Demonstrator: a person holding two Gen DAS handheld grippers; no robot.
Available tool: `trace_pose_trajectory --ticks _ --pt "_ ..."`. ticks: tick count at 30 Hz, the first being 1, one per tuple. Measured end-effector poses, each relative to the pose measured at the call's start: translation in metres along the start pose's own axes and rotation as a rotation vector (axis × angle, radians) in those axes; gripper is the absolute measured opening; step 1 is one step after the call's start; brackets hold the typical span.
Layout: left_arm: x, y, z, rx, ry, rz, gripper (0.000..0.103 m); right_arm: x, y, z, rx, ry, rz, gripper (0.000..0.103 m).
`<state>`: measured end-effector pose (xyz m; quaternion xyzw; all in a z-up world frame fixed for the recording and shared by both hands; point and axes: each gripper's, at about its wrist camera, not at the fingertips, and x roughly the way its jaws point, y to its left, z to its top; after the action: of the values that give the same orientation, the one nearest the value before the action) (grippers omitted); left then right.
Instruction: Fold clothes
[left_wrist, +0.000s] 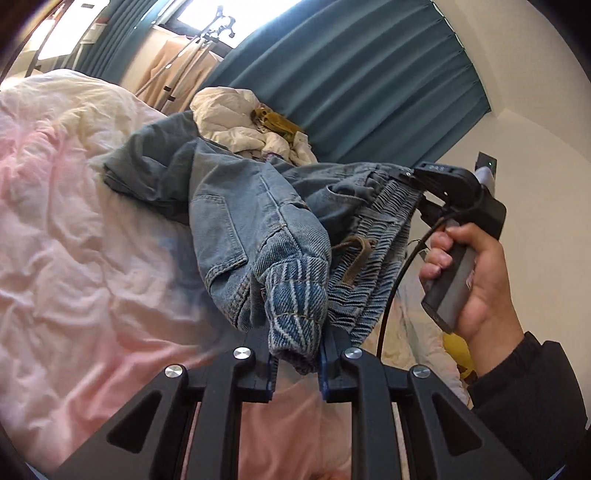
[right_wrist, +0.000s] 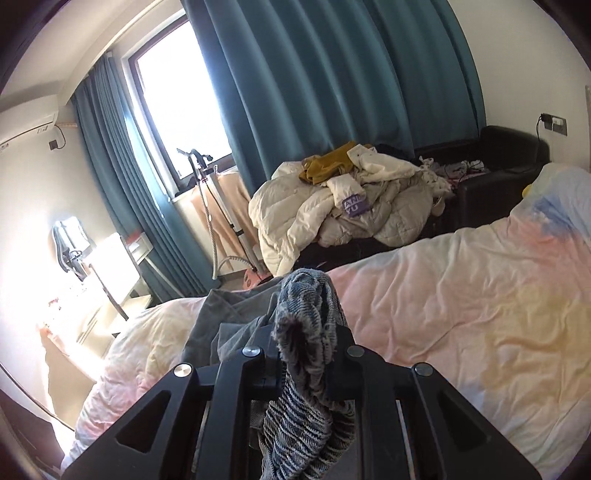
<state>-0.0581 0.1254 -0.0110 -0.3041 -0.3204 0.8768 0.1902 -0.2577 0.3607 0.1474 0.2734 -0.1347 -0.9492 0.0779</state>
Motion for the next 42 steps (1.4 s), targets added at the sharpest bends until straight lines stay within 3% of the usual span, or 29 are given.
trace_pose_trajectory --ticks 5,8,12,19,23,27,30,32,39,42 --pt "0.088 -0.055 -0.002 0.124 -0.004 -0.02 0.018 0.032 -0.051 0.048 -0.07 -0.034 -0.081 0.013" --pt "0.149 -0.067 -0.008 0.149 0.025 -0.023 0.018 0.066 -0.093 0.059 -0.1 -0.043 -0.108 0.013" --pt "0.227 -0.073 -0.024 0.18 0.076 -0.01 0.018 0.126 -0.155 0.049 -0.099 0.0 -0.131 0.013" --pt "0.307 -0.067 -0.061 0.26 0.171 0.009 0.02 0.229 -0.251 -0.014 -0.037 0.107 -0.122 0.014" --pt "0.315 -0.071 -0.068 0.297 0.199 -0.022 0.022 0.256 -0.278 -0.042 -0.029 0.156 -0.084 0.018" --pt "0.309 -0.079 -0.066 0.329 0.212 -0.005 0.028 0.239 -0.279 -0.034 0.018 0.156 -0.065 0.028" --pt "0.295 -0.086 -0.062 0.36 0.231 0.008 0.032 0.211 -0.268 -0.025 0.036 0.164 -0.081 0.036" --pt "0.279 -0.091 -0.061 0.407 0.227 0.027 0.046 0.187 -0.255 -0.021 0.031 0.159 -0.094 0.044" --pt "0.195 -0.095 -0.04 0.534 0.173 0.082 0.048 0.103 -0.194 -0.033 0.0 0.163 -0.073 0.048" --pt "0.156 -0.084 -0.026 0.566 0.145 0.144 0.048 0.072 -0.162 -0.044 -0.014 0.173 -0.049 0.048"
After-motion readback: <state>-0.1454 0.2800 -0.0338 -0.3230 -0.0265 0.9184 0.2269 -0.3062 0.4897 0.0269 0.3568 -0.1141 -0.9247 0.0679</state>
